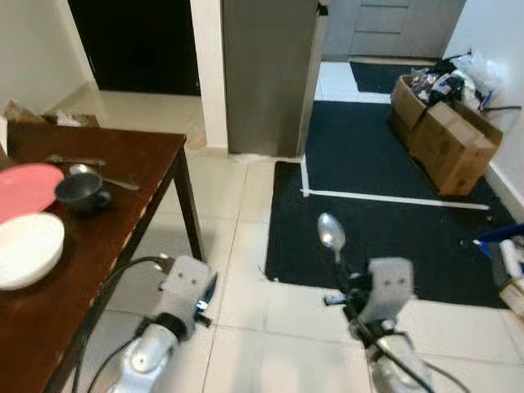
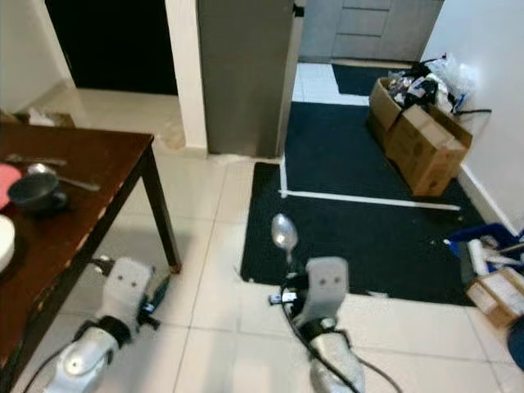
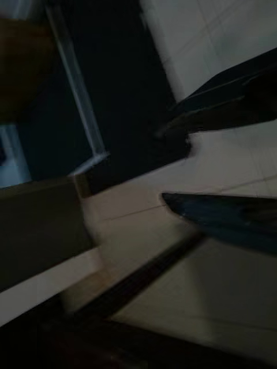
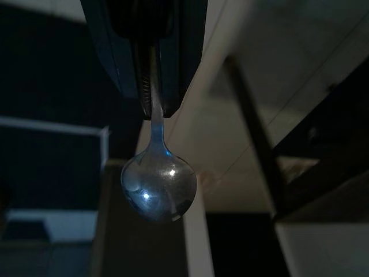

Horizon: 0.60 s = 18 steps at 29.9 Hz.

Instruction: Setting the table

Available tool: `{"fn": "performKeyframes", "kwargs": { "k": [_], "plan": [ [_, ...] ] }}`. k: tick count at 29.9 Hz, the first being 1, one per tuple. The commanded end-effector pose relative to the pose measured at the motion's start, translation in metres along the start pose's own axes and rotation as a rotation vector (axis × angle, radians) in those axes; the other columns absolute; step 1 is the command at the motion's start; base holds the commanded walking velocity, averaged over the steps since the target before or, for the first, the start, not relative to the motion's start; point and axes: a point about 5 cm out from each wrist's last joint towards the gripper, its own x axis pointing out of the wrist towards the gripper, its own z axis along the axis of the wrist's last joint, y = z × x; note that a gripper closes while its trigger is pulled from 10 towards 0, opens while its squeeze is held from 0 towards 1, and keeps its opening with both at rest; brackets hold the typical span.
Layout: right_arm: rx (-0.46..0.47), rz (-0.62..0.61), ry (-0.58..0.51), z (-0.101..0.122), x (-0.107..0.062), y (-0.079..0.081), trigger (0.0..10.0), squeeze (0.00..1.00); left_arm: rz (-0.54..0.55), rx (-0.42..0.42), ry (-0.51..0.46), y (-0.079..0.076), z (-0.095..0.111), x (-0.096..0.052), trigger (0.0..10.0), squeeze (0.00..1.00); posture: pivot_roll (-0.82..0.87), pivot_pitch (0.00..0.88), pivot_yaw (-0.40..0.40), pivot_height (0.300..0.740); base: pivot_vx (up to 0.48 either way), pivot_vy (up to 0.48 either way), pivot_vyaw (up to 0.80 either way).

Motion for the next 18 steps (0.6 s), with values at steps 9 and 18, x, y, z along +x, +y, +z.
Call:
{"fn": "performKeyframes", "kwargs": {
  "k": [9,18],
  "plan": [
    [0.123,0.025,-0.061,0.021,0.01,0.015,10.0,0.0,0.051,-0.007,0.011,0.01,0.001,-0.008,10.0,0.0,0.03,0.09,0.06,0.74,0.0,0.0,0.8],
    [0.3,0.135,-0.16,0.057,0.011,0.027,10.0,0.0,0.072,-0.078,-0.033,0.009,0.021,-0.008,10.0,0.0,0.03,0.094,0.064,0.74,0.0,0.0,0.8]
  ]
}}
